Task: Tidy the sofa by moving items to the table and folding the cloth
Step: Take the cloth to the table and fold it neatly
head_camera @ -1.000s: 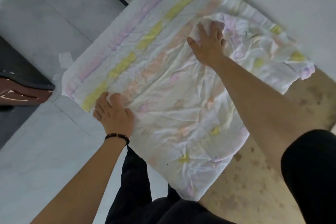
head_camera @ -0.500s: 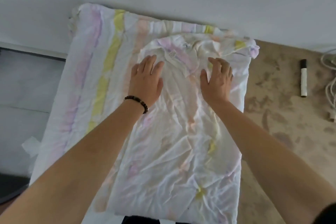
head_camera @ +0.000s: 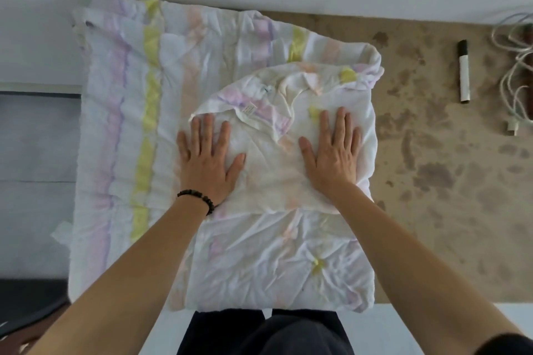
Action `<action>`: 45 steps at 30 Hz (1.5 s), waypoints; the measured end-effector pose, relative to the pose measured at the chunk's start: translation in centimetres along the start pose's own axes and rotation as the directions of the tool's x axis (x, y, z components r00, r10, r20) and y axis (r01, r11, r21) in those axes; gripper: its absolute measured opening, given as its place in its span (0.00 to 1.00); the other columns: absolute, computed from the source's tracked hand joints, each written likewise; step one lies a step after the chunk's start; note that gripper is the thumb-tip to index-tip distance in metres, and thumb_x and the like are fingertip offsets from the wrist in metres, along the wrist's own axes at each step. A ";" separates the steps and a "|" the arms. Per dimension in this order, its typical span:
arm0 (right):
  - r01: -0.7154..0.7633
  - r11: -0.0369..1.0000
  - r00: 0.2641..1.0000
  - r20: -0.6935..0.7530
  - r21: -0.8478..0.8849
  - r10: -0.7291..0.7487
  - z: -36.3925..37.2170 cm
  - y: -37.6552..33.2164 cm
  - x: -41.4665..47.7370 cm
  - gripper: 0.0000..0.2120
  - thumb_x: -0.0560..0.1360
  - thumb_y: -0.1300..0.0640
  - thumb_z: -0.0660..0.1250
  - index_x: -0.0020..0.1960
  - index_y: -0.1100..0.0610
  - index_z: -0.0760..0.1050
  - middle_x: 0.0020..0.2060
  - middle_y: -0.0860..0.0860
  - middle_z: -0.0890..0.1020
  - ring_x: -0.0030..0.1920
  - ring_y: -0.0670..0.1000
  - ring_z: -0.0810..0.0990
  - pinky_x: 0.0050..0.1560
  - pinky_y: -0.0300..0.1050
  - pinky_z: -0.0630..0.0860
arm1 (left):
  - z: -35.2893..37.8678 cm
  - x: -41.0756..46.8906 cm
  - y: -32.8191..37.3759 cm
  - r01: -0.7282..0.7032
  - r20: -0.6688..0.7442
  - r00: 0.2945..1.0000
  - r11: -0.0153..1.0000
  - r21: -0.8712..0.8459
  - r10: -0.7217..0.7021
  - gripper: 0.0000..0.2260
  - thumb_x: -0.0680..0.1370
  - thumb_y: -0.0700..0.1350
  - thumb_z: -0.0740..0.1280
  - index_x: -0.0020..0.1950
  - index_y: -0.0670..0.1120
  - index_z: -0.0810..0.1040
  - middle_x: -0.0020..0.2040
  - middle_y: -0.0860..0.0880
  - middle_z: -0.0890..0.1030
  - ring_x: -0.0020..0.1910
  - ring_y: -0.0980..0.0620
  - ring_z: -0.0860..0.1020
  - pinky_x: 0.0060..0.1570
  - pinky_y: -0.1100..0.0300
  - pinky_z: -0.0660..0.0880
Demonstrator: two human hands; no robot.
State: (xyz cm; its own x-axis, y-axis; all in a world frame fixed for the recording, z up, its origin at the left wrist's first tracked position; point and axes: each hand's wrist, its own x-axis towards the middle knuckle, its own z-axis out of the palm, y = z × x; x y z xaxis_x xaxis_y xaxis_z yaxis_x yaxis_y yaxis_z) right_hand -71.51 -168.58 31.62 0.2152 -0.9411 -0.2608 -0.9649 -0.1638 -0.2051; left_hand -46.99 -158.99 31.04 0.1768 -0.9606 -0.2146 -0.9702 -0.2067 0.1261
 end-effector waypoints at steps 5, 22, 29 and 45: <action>0.027 0.989 0.966 -0.260 0.143 0.011 -2.5 -0.7 2.0 0.26 0.82 0.45 0.58 0.74 0.58 0.66 0.76 0.62 0.61 0.76 0.62 0.59 0.74 0.60 0.56 | -2.2 2.0 0.0 -0.025 -0.214 0.977 0.993 -0.115 0.000 0.25 0.79 0.61 0.55 0.67 0.45 0.71 0.69 0.40 0.69 0.68 0.38 0.67 0.65 0.41 0.61; -0.531 0.738 0.799 0.536 0.416 0.272 -12.3 5.1 17.3 0.21 0.76 0.37 0.65 0.33 0.51 0.73 0.22 0.45 0.75 0.20 0.47 0.70 0.20 0.35 0.65 | -3.5 20.2 2.6 -0.052 -0.089 0.994 0.998 0.048 0.056 0.28 0.82 0.57 0.47 0.79 0.46 0.49 0.80 0.41 0.48 0.78 0.40 0.47 0.73 0.37 0.46; -0.029 0.680 0.972 -0.137 0.733 0.189 -13.0 7.4 19.3 0.16 0.71 0.52 0.75 0.58 0.47 0.79 0.37 0.40 0.77 0.35 0.40 0.78 0.38 0.34 0.76 | -2.8 20.1 3.0 0.026 -0.172 0.985 1.000 -0.001 -0.026 0.32 0.79 0.64 0.48 0.79 0.51 0.49 0.79 0.38 0.47 0.78 0.37 0.47 0.73 0.37 0.44; -0.474 0.637 0.871 0.430 0.608 0.237 -15.4 7.4 19.8 0.13 0.77 0.43 0.69 0.45 0.54 0.77 0.35 0.51 0.79 0.30 0.46 0.75 0.33 0.40 0.76 | -2.9 20.4 3.1 0.090 -0.187 0.978 0.996 0.004 -0.088 0.33 0.77 0.67 0.48 0.79 0.53 0.53 0.79 0.39 0.50 0.77 0.37 0.49 0.71 0.31 0.45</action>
State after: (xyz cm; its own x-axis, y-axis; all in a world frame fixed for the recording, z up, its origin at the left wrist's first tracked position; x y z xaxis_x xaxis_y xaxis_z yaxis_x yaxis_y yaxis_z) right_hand -76.74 -192.99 39.44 0.0236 -0.7313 -0.6816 -0.6252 0.5212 -0.5809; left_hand -45.93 -179.81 29.86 0.2890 -0.9565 -0.0396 -0.9510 -0.2916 0.1024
